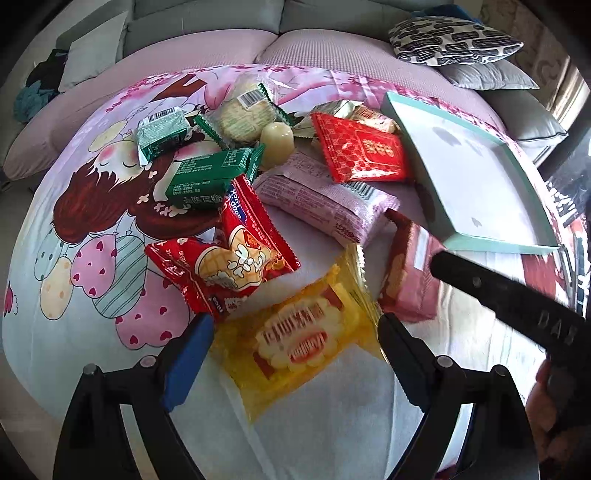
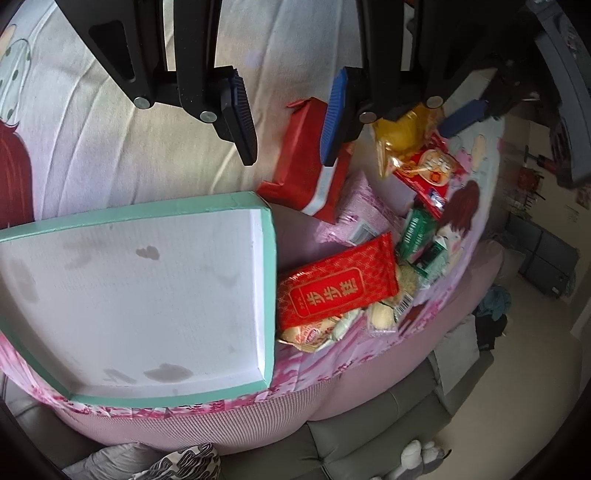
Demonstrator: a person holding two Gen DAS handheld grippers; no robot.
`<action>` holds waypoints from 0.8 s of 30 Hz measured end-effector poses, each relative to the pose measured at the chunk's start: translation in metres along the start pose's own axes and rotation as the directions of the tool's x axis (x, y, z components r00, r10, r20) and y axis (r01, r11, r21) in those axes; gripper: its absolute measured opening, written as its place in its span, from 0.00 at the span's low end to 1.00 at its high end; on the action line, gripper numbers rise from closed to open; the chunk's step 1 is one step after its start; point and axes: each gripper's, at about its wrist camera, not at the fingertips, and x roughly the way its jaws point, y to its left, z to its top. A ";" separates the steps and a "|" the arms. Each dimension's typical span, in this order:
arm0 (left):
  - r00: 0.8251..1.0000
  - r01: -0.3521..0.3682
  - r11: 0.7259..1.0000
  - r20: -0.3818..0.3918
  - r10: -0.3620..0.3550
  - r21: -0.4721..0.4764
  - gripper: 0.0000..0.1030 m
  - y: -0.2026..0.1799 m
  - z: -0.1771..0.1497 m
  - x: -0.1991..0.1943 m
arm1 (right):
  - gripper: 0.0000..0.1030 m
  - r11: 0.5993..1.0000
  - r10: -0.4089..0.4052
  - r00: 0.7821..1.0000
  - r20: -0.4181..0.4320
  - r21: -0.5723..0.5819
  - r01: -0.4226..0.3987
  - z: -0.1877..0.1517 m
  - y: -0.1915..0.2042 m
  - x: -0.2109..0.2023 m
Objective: Organize snacks
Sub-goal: 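Grasp the red cake pack with the right gripper while the left grasps the yellow bread bag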
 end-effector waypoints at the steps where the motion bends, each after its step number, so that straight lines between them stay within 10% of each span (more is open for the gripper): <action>1: 1.000 0.000 1.000 0.010 0.000 0.004 0.88 0.001 -0.001 -0.005 | 0.38 1.000 0.025 1.000 0.002 0.011 -0.025 0.001 0.000 -0.001; 4: 0.999 -0.005 1.000 0.048 0.005 0.013 0.89 0.003 -0.001 -0.022 | 0.57 1.000 0.026 1.000 0.007 0.000 -0.026 0.004 0.005 -0.001; 24: 0.998 -0.041 0.999 0.042 0.040 0.022 0.90 0.012 0.003 -0.022 | 0.56 0.984 -0.170 0.984 -0.057 -0.063 0.167 -0.005 0.017 0.024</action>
